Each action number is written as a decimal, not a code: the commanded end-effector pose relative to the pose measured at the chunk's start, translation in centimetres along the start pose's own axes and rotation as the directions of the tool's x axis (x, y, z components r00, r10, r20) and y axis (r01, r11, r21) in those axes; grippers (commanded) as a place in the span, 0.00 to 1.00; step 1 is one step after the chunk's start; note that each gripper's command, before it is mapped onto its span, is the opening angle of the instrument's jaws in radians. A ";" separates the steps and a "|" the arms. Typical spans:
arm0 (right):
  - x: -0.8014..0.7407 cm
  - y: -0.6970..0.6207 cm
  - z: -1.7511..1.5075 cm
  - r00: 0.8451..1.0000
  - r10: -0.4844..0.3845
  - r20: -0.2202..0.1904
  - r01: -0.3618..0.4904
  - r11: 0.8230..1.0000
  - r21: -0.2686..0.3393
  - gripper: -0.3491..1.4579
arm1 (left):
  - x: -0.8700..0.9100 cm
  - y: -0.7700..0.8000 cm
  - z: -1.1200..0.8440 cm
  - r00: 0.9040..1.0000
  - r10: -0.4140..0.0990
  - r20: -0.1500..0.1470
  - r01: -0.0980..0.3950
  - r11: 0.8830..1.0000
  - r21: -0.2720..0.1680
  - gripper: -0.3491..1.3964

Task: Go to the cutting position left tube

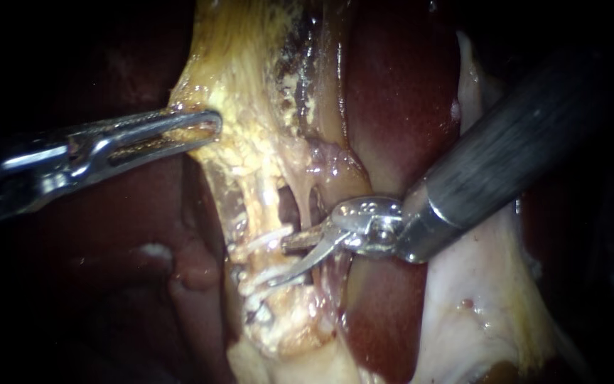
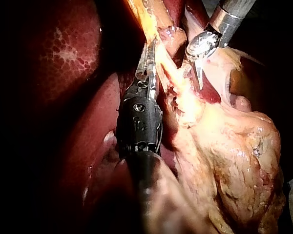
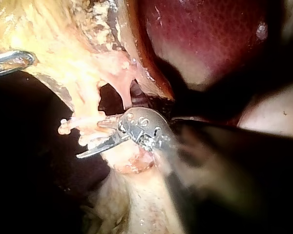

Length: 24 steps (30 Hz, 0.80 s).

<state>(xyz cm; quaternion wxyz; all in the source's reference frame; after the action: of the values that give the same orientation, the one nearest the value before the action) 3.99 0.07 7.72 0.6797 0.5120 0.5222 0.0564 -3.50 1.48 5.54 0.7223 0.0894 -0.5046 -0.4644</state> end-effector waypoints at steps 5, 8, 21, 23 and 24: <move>-0.02 0.03 0.12 1.000 0.005 0.000 -0.005 1.000 0.012 0.85 | 0.05 0.05 0.05 1.000 0.003 -0.001 -0.003 1.000 0.000 0.00; -0.03 0.07 0.19 1.000 0.012 -0.007 -0.012 1.000 0.020 0.85 | 0.09 0.06 0.10 1.000 0.005 -0.006 -0.005 1.000 -0.002 0.00; 0.05 0.18 0.23 0.996 0.072 -0.058 -0.069 0.997 0.043 0.81 | 0.15 0.02 0.18 1.000 0.008 -0.011 -0.008 1.000 -0.009 0.00; 0.04 0.20 0.23 0.995 0.083 -0.060 -0.081 0.996 0.044 0.81 | 0.16 0.02 0.18 1.000 0.008 -0.014 -0.008 1.000 -0.010 0.00; 0.04 0.20 0.23 0.994 0.095 -0.060 -0.093 0.995 0.045 0.80 | 0.16 0.02 0.19 1.000 0.008 -0.014 -0.008 1.000 -0.010 0.00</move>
<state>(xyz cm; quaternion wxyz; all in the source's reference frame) 4.28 0.04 7.83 0.6484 0.5491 0.5190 0.0934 -3.64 1.43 5.74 0.7280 0.0869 -0.4976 -0.4635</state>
